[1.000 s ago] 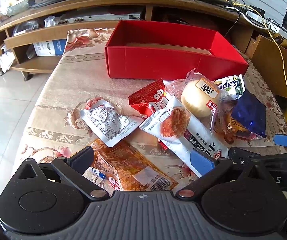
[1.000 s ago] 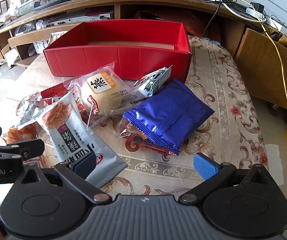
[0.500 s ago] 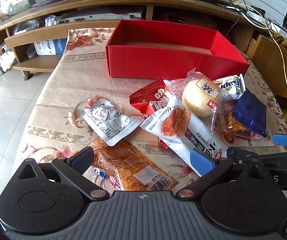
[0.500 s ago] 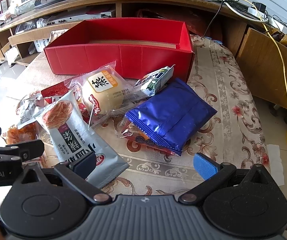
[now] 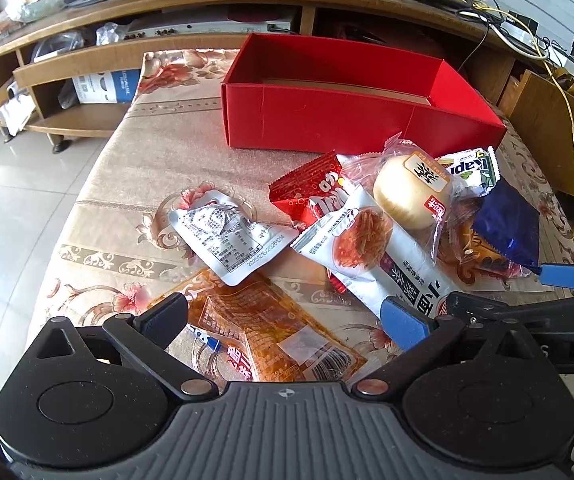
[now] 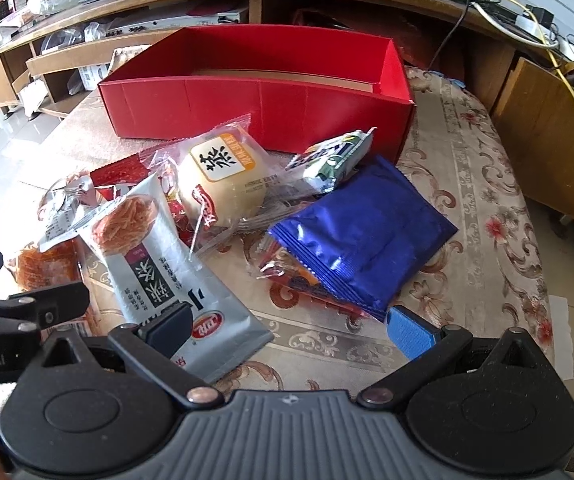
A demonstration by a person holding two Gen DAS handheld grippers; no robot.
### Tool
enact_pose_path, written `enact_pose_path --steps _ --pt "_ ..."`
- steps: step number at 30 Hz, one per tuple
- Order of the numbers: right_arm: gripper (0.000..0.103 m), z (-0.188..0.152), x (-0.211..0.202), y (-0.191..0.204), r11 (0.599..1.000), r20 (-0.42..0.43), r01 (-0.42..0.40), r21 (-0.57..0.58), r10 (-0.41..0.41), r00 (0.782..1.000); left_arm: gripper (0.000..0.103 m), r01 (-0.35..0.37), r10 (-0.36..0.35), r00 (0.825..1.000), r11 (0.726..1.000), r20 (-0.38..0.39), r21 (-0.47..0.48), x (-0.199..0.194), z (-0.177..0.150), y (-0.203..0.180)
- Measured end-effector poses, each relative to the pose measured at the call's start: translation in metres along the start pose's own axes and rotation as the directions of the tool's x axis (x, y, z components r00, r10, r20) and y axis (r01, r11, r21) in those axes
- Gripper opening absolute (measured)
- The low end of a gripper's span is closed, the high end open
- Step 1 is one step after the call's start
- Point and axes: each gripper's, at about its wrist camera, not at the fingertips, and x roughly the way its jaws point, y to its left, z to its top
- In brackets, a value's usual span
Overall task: Organize snacks
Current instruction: 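Grasp the orange spicy-strip bag with the left tool while the right tool grasps the white noodle packet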
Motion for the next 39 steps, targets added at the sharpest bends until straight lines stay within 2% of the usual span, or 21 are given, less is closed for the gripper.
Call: enact_pose_path --steps 5,12,16,20,23,27,31,36,39 --pt "0.103 0.007 0.005 0.008 0.998 -0.013 -0.042 -0.050 0.041 0.999 0.103 -0.004 0.004 1.000 1.000 -0.004 -0.011 -0.001 0.001 0.006" --pt "0.101 0.009 0.004 0.018 0.991 -0.049 -0.093 -0.099 0.088 0.995 0.103 0.009 -0.011 1.000 0.997 -0.028 -0.075 0.000 0.003 0.026" --pt "0.100 0.003 -0.005 0.019 0.979 -0.076 -0.178 -0.094 0.172 0.982 0.103 0.022 -0.025 0.999 0.997 -0.044 -0.079 0.003 0.002 0.029" --pt "0.097 -0.001 -0.006 0.037 0.955 -0.092 -0.221 -0.196 0.207 0.974 0.103 0.040 -0.045 0.998 0.995 -0.043 -0.093 0.000 0.003 0.035" --pt "0.094 0.007 0.006 0.050 0.935 -0.101 -0.213 -0.284 0.191 0.976 0.103 0.063 -0.067 0.997 0.992 -0.035 -0.106 -0.003 0.005 0.040" --pt "0.089 0.020 0.030 0.059 0.913 -0.144 -0.239 -0.331 0.201 0.969 0.103 0.080 -0.083 0.996 0.993 -0.028 -0.088 -0.006 0.005 0.041" --pt "0.103 0.029 0.047 0.059 0.901 -0.193 -0.293 -0.319 0.241 0.951 0.103 0.092 -0.095 0.995 0.992 -0.033 -0.089 -0.005 0.005 0.045" --pt "0.103 0.041 0.058 0.062 0.900 -0.206 -0.283 -0.331 0.224 0.953 0.103 0.105 -0.110 0.993 0.989 -0.049 -0.102 -0.003 0.005 0.049" --pt "0.081 0.044 0.058 0.069 0.907 -0.183 -0.237 -0.348 0.183 0.966 0.103 0.092 -0.098 0.993 0.991 -0.058 -0.098 -0.003 0.004 0.049"
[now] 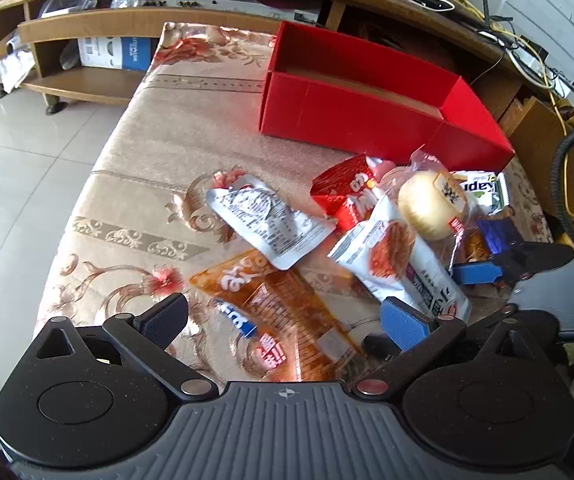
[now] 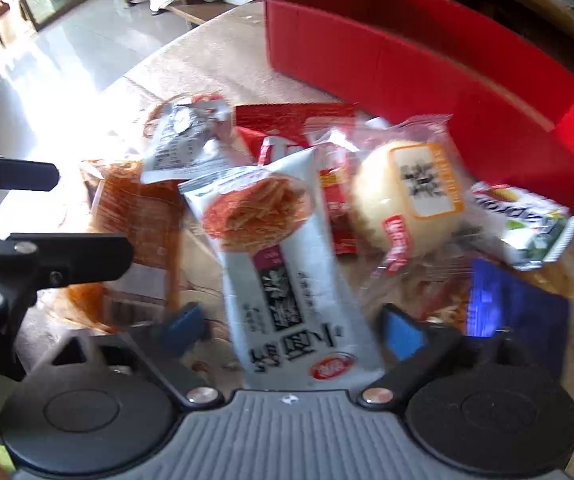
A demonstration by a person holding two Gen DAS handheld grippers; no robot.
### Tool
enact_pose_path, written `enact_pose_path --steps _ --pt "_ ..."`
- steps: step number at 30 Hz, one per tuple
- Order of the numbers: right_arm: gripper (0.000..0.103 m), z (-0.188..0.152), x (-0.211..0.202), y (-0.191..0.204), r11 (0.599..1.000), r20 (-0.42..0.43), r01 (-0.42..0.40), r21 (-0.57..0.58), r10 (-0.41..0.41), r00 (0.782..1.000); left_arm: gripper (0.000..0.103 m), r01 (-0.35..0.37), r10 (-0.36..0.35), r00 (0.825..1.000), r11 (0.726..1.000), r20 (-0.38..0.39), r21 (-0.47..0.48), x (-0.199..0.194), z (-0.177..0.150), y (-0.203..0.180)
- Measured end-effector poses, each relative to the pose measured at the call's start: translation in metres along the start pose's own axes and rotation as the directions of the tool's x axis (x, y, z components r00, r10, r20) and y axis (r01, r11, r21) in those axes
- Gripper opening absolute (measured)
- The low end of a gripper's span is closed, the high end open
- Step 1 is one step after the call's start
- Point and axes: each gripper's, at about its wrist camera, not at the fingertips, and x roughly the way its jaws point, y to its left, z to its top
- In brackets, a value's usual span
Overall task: Organize snacks
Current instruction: 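Grasp the orange spicy-strip bag with the left tool while the right tool grasps the white noodle packet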
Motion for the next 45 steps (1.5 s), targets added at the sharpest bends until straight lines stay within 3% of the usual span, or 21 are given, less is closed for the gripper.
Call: enact_pose_path --steps 1,2,5,10,15,20,23,25,30,32,36,37,39,42,43,44,45 --pt "0.065 -0.004 -0.006 0.000 1.000 0.009 0.000 0.015 -0.001 1.000 0.103 -0.004 0.004 1.000 1.000 -0.004 -0.002 0.000 -0.001 0.001" --pt "0.055 -0.004 -0.009 -0.002 1.000 0.013 0.000 0.024 0.000 1.000 0.103 -0.009 0.009 1.000 1.000 -0.010 -0.004 0.001 -0.002 0.002" --pt "0.049 -0.013 -0.014 -0.008 0.997 0.005 -0.048 0.062 0.047 0.999 0.103 -0.022 0.022 0.999 1.000 -0.033 -0.021 0.005 -0.004 0.004" --pt "0.047 -0.029 -0.021 -0.013 0.997 0.023 -0.037 0.074 0.035 0.999 0.103 -0.036 0.032 0.996 0.999 -0.081 -0.037 0.017 -0.006 -0.005" --pt "0.047 -0.037 -0.033 -0.019 0.992 0.056 -0.067 0.106 0.061 0.997 0.103 -0.104 0.102 0.988 0.995 -0.117 -0.008 0.037 -0.004 -0.025" --pt "0.046 -0.047 -0.042 -0.017 0.993 0.057 -0.060 0.099 0.055 0.997 0.100 -0.157 0.162 0.982 0.986 -0.096 0.059 0.042 -0.011 -0.034" --pt "0.046 -0.054 -0.049 -0.014 0.995 0.054 -0.048 0.082 0.043 0.998 0.091 -0.159 0.168 0.982 0.982 -0.088 0.098 0.033 -0.019 -0.033" --pt "0.046 -0.055 -0.048 -0.012 0.996 0.053 -0.041 0.083 0.037 0.998 0.079 -0.155 0.163 0.983 0.983 -0.080 0.098 0.025 -0.023 -0.025" --pt "0.048 -0.057 -0.047 -0.006 0.997 0.050 -0.017 0.075 0.013 0.999 0.071 -0.139 0.144 0.985 0.988 -0.099 0.063 0.017 -0.025 -0.008" --pt "0.048 -0.054 -0.042 -0.004 0.997 0.039 -0.007 0.073 0.004 0.999 0.072 -0.140 0.148 0.984 0.987 -0.100 0.081 0.020 -0.023 -0.009" --pt "0.052 -0.043 -0.031 -0.002 0.997 0.050 0.002 0.078 -0.006 0.999 0.098 -0.164 0.176 0.981 0.978 -0.085 0.130 0.032 -0.022 -0.018" --pt "0.059 -0.041 -0.029 -0.001 0.997 0.056 0.004 0.074 -0.008 0.998 0.102 -0.177 0.188 0.979 0.976 -0.083 0.128 0.035 -0.021 -0.018" --pt "0.061 -0.036 -0.024 0.002 0.998 0.074 0.021 0.058 -0.026 0.997 0.103 -0.176 0.185 0.979 0.978 -0.082 0.108 0.039 -0.017 -0.014" --pt "0.056 -0.033 -0.023 0.002 0.998 0.078 0.030 0.059 -0.035 0.996 0.098 -0.173 0.183 0.981 0.978 -0.073 0.116 0.037 -0.017 -0.011" --pt "0.048 -0.033 -0.024 0.003 0.998 0.082 0.031 0.050 -0.035 0.996 0.093 -0.167 0.176 0.982 0.979 -0.067 0.120 0.034 -0.018 -0.010" --pt "0.045 -0.034 -0.026 0.004 0.999 0.079 0.033 0.040 -0.036 0.996 0.089 -0.159 0.168 0.984 0.980 -0.062 0.121 0.031 -0.019 -0.009" --pt "0.044 -0.037 -0.028 0.004 0.999 0.074 0.029 0.041 -0.032 0.997 0.078 -0.156 0.163 0.985 0.980 -0.054 0.127 0.027 -0.019 -0.008"
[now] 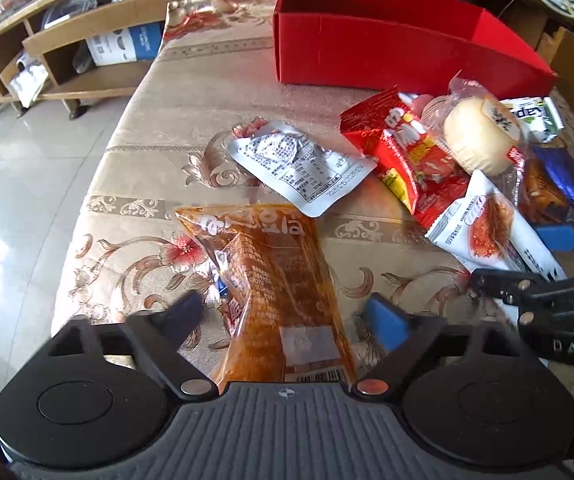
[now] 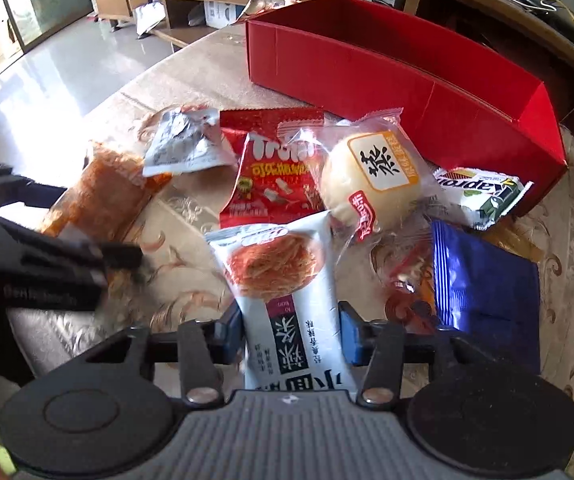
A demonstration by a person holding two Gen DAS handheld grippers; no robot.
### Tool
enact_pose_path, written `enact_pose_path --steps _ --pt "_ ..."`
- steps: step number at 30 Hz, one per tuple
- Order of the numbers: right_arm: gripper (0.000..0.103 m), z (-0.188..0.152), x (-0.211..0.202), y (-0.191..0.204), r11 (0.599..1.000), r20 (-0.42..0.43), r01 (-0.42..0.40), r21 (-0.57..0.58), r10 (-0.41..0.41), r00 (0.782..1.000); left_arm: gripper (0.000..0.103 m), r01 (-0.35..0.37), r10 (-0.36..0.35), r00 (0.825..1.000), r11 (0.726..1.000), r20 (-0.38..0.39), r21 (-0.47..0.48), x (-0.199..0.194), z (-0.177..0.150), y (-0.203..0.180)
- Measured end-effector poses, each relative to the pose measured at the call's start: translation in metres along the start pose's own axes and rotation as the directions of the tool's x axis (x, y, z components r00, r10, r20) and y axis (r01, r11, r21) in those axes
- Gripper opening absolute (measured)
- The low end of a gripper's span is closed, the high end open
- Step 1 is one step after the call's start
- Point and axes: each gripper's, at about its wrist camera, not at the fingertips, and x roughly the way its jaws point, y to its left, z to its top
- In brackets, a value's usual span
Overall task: Organize snacks
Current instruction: 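Grasp the orange spicy-strip bag with the left tool while the right tool grasps the white noodle packet, then lift both held packets and carry them over the red box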
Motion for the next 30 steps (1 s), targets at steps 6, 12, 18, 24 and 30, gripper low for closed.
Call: enact_pose_path --steps 6,12,18,24,30 --pt "0.040 -0.009 -0.016 -0.004 0.999 0.010 -0.037 0.031 0.037 0.999 0.059 0.039 -0.039 0.999 0.999 0.007 -0.017 -0.009 -0.005 0.006" --pt "0.040 -0.009 -0.026 -0.009 0.997 0.047 -0.056 0.061 0.053 0.998 0.051 0.076 -0.076 0.997 0.997 0.002 -0.031 -0.013 -0.004 0.009" --pt "0.040 -0.007 -0.032 -0.010 0.995 0.071 -0.075 0.070 0.070 0.995 0.047 0.119 -0.119 0.993 0.992 0.005 -0.052 -0.021 -0.006 0.014" --pt "0.040 -0.006 -0.039 -0.013 0.992 0.091 -0.096 0.084 0.088 0.992 0.045 0.164 -0.163 0.986 0.985 0.018 -0.053 -0.034 -0.009 0.014" --pt "0.040 -0.005 -0.046 -0.018 0.989 0.116 -0.105 0.105 0.092 0.989 0.045 0.197 -0.195 0.980 0.978 0.040 -0.066 -0.044 -0.006 0.017"
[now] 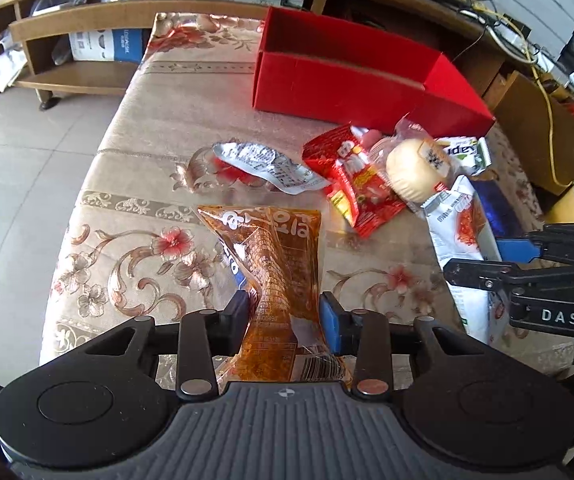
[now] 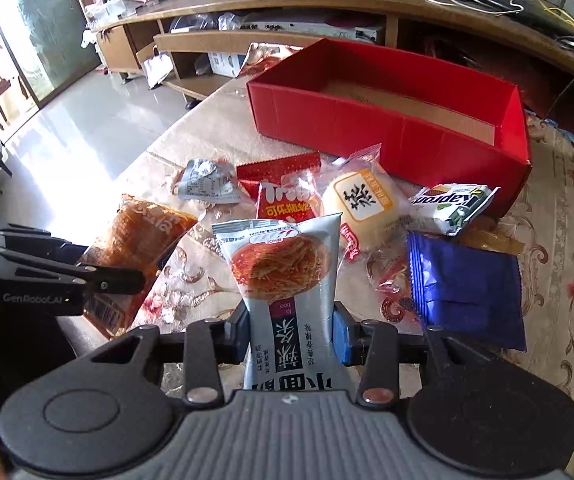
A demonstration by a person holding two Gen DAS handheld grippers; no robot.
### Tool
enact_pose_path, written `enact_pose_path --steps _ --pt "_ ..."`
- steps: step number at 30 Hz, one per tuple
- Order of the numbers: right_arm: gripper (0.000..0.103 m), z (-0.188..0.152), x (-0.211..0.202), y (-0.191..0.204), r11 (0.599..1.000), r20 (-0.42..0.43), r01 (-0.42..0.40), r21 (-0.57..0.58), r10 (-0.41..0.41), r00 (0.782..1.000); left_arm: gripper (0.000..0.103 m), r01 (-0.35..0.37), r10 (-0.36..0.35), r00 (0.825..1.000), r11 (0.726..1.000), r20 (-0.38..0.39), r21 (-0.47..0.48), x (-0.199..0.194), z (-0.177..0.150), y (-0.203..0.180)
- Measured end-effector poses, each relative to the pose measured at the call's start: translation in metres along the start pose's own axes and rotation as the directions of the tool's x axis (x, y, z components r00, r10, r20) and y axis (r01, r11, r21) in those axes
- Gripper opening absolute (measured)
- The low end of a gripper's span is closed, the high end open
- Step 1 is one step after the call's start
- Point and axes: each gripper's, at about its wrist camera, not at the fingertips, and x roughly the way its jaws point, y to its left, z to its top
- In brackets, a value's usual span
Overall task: Organize snacks
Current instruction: 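Lift both held packets and carry them over the red box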
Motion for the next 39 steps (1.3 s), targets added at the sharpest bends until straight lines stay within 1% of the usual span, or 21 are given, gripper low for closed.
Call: enact_pose_path --steps 8,12,16,21,29,32,39 --pt "0.040 -0.001 -0.014 -0.004 0.999 0.027 -0.014 0.047 0.013 1.000 0.046 0.057 -0.057 0.998 0.998 0.036 0.012 -0.013 0.004 -0.009" --pt "0.040 -0.003 -0.018 -0.004 0.998 0.032 -0.013 0.061 0.011 0.999 0.046 0.077 -0.078 0.996 0.997 0.043 0.025 -0.016 0.004 -0.015" --pt "0.040 -0.002 -0.027 -0.006 0.997 0.061 -0.009 0.080 0.004 0.998 0.046 0.089 -0.091 0.994 0.996 0.064 0.029 -0.021 0.008 -0.019" --pt "0.040 0.009 -0.039 -0.012 0.994 0.110 0.004 0.109 -0.017 0.994 0.046 0.090 -0.095 0.989 0.995 0.117 0.041 -0.030 0.023 -0.026" --pt "0.040 0.037 -0.053 -0.019 0.990 0.187 0.008 0.137 -0.034 0.982 0.046 0.087 -0.101 0.975 0.993 0.199 0.077 -0.040 0.059 -0.041" --pt "0.040 0.047 -0.051 -0.026 0.987 0.195 0.014 0.157 -0.045 0.980 0.046 0.099 -0.114 0.970 0.992 0.215 0.082 -0.034 0.073 -0.044" --pt "0.040 0.067 -0.038 -0.049 0.977 0.183 0.043 0.211 -0.083 0.980 0.046 0.139 -0.154 0.963 0.987 0.220 0.083 -0.009 0.101 -0.049"
